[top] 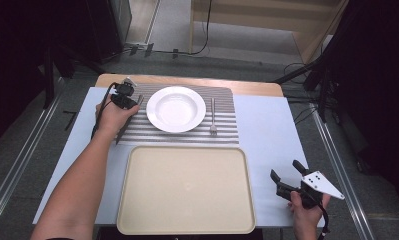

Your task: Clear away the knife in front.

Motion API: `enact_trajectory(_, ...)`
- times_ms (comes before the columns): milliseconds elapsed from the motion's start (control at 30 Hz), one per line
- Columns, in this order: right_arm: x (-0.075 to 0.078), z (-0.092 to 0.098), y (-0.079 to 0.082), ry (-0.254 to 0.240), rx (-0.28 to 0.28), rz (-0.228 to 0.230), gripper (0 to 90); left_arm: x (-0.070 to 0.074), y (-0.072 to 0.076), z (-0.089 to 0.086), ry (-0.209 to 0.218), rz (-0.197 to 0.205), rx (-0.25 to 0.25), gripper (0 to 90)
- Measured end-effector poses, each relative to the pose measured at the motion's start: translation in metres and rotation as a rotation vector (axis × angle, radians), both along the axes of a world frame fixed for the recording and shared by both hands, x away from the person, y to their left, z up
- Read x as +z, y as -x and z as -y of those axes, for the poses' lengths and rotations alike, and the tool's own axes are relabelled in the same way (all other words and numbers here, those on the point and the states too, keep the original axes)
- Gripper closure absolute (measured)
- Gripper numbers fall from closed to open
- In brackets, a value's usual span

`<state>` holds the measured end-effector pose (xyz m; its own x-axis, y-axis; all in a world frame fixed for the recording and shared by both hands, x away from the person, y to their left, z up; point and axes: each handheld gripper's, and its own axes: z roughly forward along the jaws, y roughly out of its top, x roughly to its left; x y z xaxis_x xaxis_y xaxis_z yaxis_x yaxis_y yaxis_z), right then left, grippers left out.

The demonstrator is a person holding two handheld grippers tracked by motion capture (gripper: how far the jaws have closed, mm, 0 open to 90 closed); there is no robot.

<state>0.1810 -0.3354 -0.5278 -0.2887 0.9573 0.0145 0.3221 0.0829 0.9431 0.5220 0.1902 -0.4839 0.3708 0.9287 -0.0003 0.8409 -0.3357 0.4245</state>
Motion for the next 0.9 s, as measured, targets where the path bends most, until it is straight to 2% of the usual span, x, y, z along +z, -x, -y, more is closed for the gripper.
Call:
enact_trajectory(100,0.0,0.0,0.0,0.0,0.003,-0.001,13.5,0.0,-0.001,-0.001,0.012,-0.008,0.009,78.6)
enact_trajectory(233,0.0,0.0,0.0,0.0,0.004,0.0,13.6,0.001,-0.001,-0.006,0.065,-0.015,0.037,79.0)
enact_trajectory(300,0.0,0.001,0.0,-0.004,0.004,0.001,13.6,0.001,0.0,-0.011,0.121,-0.023,0.046,79.0)
enact_trajectory(333,0.0,0.001,0.0,-0.006,0.002,0.0,13.7,0.001,0.001,-0.011,0.129,-0.022,0.046,79.0)
enact_trajectory(400,0.0,0.001,-0.001,-0.006,0.001,0.001,13.6,0.003,0.003,-0.01,0.103,-0.012,0.035,79.0)
enact_trajectory(533,0.0,0.0,0.0,-0.001,0.003,0.001,13.7,0.01,0.008,-0.009,0.123,0.016,0.023,79.0)
enact_trajectory(733,0.0,0.0,0.0,-0.004,0.0,0.001,13.7,0.019,0.014,-0.01,0.131,0.037,0.012,79.0)
enact_trajectory(900,0.0,0.0,0.0,-0.002,0.001,0.003,13.7,0.026,0.021,-0.015,0.156,0.046,0.003,79.1)
